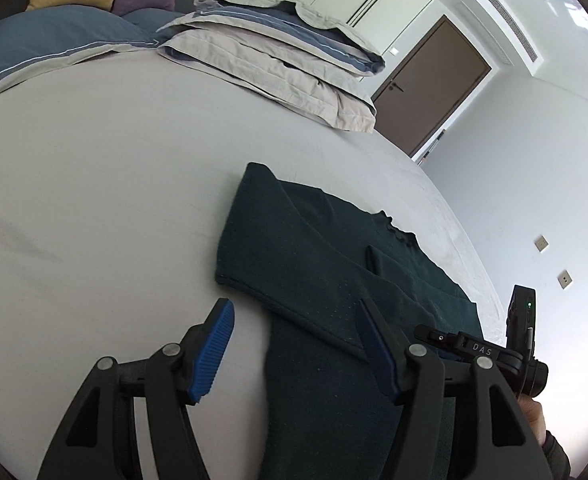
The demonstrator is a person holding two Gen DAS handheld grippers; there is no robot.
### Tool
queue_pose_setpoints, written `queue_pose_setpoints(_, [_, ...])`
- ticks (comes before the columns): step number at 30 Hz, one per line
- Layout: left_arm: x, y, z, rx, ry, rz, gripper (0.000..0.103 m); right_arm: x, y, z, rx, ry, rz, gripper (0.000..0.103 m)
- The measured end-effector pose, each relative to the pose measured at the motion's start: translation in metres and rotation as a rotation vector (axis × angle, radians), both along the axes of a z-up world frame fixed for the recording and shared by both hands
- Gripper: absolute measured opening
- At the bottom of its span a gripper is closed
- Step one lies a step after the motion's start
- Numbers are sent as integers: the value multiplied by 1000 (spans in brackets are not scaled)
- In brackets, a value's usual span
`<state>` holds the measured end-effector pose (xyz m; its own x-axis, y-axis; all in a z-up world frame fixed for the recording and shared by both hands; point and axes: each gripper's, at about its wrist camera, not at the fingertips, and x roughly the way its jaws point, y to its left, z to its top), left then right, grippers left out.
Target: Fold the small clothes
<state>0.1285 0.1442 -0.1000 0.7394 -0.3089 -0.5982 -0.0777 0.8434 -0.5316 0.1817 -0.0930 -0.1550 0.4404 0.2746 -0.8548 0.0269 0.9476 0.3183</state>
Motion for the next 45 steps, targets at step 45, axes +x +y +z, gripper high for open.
queue_pose_setpoints(45, [190, -45, -46, 350, 198, -35, 41, 57, -96, 24, -64, -216, 44, 7])
